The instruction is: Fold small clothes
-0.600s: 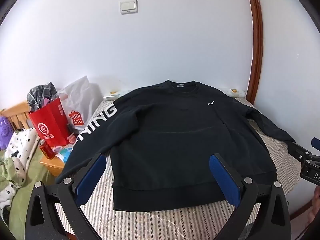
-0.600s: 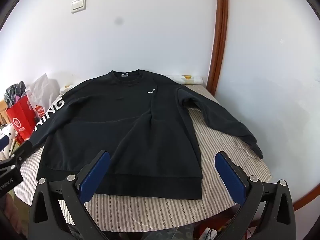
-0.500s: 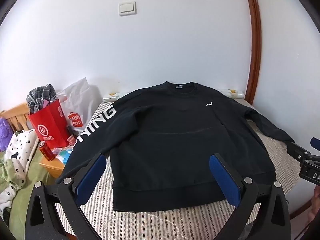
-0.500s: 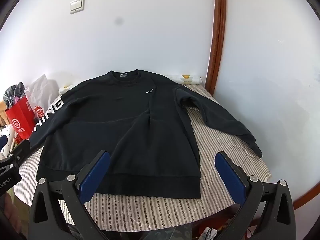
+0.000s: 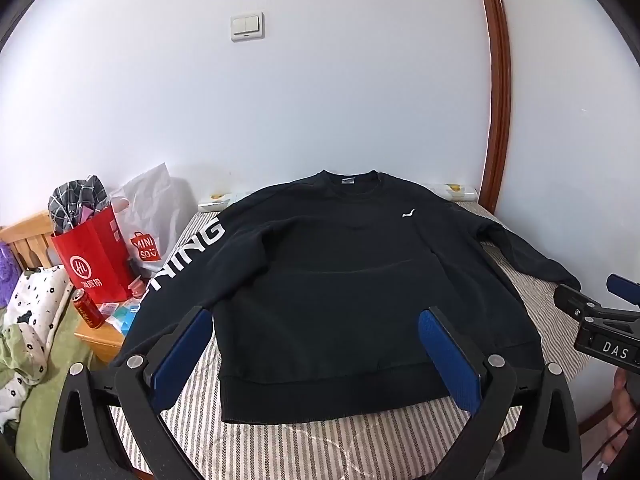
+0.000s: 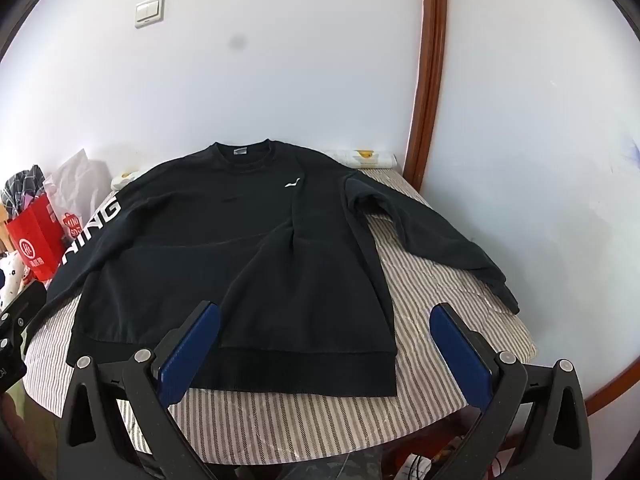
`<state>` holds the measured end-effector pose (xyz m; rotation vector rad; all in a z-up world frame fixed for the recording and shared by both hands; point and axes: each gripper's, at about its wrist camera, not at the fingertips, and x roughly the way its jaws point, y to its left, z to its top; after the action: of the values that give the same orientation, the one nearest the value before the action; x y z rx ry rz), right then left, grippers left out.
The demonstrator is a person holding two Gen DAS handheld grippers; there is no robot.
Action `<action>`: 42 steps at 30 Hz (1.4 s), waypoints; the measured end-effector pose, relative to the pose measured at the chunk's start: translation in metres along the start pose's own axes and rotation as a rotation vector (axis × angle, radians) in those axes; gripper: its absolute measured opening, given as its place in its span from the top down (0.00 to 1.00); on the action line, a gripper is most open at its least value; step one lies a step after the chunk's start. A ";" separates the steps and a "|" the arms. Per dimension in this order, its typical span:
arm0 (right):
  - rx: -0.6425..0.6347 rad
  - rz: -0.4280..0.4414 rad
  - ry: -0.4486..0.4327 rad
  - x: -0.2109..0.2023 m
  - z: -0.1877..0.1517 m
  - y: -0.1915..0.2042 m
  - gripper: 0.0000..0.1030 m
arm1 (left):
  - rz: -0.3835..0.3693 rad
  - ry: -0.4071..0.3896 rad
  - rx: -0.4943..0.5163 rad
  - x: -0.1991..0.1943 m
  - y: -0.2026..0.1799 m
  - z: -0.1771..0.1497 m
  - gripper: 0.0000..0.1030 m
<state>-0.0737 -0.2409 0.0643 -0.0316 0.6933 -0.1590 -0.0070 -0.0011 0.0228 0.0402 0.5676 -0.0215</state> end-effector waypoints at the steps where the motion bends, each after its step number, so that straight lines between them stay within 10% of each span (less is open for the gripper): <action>1: -0.001 -0.003 -0.001 0.000 0.000 0.001 0.00 | 0.003 -0.008 -0.002 0.000 -0.001 -0.006 0.00; 42: 0.028 0.029 -0.009 0.002 -0.004 0.008 0.00 | 0.021 0.000 -0.045 0.003 0.006 -0.013 0.00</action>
<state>-0.0735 -0.2331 0.0590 0.0044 0.6824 -0.1411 -0.0117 0.0059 0.0102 0.0028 0.5678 0.0120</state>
